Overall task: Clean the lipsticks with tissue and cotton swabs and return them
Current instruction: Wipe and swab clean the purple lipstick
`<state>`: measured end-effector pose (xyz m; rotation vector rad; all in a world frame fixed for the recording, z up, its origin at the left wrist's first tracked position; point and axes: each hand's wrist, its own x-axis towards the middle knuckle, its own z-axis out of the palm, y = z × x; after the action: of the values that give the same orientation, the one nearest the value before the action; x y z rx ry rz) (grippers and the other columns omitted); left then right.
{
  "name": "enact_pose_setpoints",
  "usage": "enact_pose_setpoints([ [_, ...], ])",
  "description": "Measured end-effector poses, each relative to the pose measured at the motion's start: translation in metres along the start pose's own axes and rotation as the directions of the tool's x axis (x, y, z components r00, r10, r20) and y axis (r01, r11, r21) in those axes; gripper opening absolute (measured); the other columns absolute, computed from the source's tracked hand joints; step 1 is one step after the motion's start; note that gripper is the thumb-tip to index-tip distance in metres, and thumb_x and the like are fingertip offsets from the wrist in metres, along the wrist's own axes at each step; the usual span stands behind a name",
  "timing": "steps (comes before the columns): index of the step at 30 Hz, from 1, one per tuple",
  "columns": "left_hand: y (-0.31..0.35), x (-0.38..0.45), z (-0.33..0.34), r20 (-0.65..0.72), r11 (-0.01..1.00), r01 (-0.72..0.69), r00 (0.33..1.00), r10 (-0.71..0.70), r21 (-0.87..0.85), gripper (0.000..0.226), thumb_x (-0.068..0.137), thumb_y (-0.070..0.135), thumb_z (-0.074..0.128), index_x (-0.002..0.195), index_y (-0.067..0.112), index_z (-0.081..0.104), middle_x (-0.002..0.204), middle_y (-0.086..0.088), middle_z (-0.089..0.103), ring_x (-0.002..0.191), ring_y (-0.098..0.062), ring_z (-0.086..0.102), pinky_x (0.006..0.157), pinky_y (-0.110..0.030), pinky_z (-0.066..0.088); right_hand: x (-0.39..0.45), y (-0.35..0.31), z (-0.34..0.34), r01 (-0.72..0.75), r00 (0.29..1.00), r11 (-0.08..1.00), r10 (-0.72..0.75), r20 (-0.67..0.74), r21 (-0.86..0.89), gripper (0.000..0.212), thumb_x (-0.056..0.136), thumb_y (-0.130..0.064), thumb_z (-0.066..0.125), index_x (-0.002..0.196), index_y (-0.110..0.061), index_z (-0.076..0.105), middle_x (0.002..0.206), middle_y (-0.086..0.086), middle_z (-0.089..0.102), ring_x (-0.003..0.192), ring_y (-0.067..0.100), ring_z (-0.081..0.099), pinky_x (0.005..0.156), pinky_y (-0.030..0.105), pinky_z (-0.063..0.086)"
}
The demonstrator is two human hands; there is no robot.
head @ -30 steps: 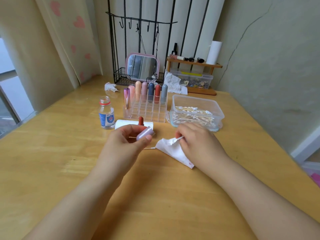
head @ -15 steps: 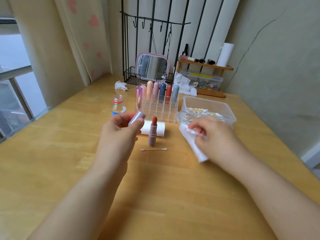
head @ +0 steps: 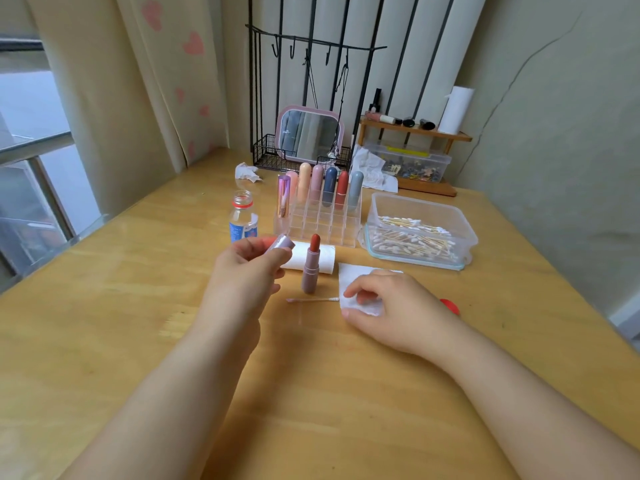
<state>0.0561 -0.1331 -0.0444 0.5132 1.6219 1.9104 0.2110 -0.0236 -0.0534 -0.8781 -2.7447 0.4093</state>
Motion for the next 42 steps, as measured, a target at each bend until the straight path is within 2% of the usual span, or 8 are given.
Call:
enact_pose_setpoints([
  [4,-0.001,0.000,0.002,0.002,1.000,0.029,1.000,-0.029,0.001,0.007,0.086,0.019,0.068,0.082,0.020,0.061,0.076,0.003,0.059,0.069,-0.013,0.055,0.065,-0.026,0.045,0.019,-0.016,0.005,0.070,0.998,0.997,-0.070,-0.001,-0.040,0.018,0.092,-0.030,0.058,0.106,-0.025,0.068,0.100,-0.007,0.054,0.105,0.012,0.046,0.087,0.026,0.039],
  [9,-0.003,0.003,-0.001,-0.019,0.998,0.058,0.998,-0.058,0.014,0.008,0.086,0.021,0.068,0.083,0.019,0.061,0.076,0.003,0.057,0.069,-0.013,0.053,0.065,-0.026,0.046,0.031,-0.021,0.018,0.032,0.999,0.999,-0.032,-0.003,0.038,0.007,0.088,-0.025,0.064,0.091,-0.022,0.069,0.078,-0.013,0.044,0.093,0.010,0.044,0.065,0.013,0.027],
  [14,-0.008,0.011,-0.005,-0.036,0.977,-0.012,0.999,0.020,0.211,0.007,0.085,0.019,0.068,0.082,0.017,0.061,0.076,0.001,0.058,0.067,-0.014,0.051,0.065,-0.027,0.041,0.028,-0.020,0.012,0.082,0.996,0.996,-0.082,0.041,0.019,0.006,0.090,-0.022,0.061,0.089,-0.021,0.067,0.087,-0.009,0.052,0.094,0.008,0.042,0.072,0.013,0.027],
  [18,-0.020,0.012,-0.007,0.050,0.701,-0.209,0.970,0.240,0.682,0.006,0.085,0.024,0.065,0.086,0.019,0.061,0.080,0.007,0.063,0.075,-0.017,0.058,0.066,-0.031,0.046,0.009,-0.014,-0.007,0.043,0.999,0.977,-0.042,-0.009,0.208,0.017,0.090,-0.016,0.060,0.077,-0.027,0.059,0.084,-0.011,0.062,0.083,0.000,0.051,0.070,0.009,0.035],
  [22,-0.029,0.013,-0.004,0.133,0.445,-0.209,0.972,0.196,0.871,0.006,0.085,0.032,0.060,0.089,0.029,0.059,0.097,0.007,0.064,0.099,-0.022,0.054,0.084,-0.034,0.043,-0.015,-0.009,-0.021,-0.025,0.997,0.913,0.054,-0.060,0.406,0.022,0.092,-0.013,0.056,0.085,-0.033,0.059,0.074,-0.013,0.068,0.073,0.003,0.056,0.067,0.015,0.041],
  [28,-0.025,0.012,-0.002,0.129,0.540,-0.150,0.989,0.078,0.828,0.027,0.075,0.035,0.070,0.099,0.035,0.056,0.088,0.019,0.054,0.107,-0.018,0.052,0.092,-0.036,0.041,-0.036,-0.001,-0.017,-0.095,0.982,0.810,0.171,-0.078,0.579,0.029,0.093,-0.010,0.054,0.083,-0.035,0.065,0.086,-0.005,0.072,0.088,0.015,0.062,0.080,0.029,0.048],
  [33,-0.028,0.010,0.006,0.129,0.660,-0.268,0.959,0.252,0.702,0.038,0.078,0.044,0.070,0.111,0.028,0.061,0.096,0.016,0.061,0.103,-0.014,0.053,0.098,-0.045,0.039,-0.041,-0.003,-0.014,-0.096,0.968,0.726,0.228,-0.106,0.681,0.023,0.089,-0.006,0.058,0.079,-0.024,0.067,0.081,-0.002,0.070,0.074,0.007,0.061,0.071,0.019,0.048],
  [42,-0.036,0.013,0.013,0.162,0.662,-0.324,0.942,0.295,0.676,0.006,0.084,0.029,0.067,0.085,0.031,0.061,0.083,0.014,0.063,0.090,-0.016,0.057,0.091,-0.043,0.043,-0.047,-0.011,-0.020,-0.009,0.961,0.651,0.216,-0.174,0.759,0.017,0.088,-0.008,0.062,0.079,-0.020,0.070,0.079,-0.009,0.071,0.075,0.007,0.063,0.074,0.021,0.051],
])
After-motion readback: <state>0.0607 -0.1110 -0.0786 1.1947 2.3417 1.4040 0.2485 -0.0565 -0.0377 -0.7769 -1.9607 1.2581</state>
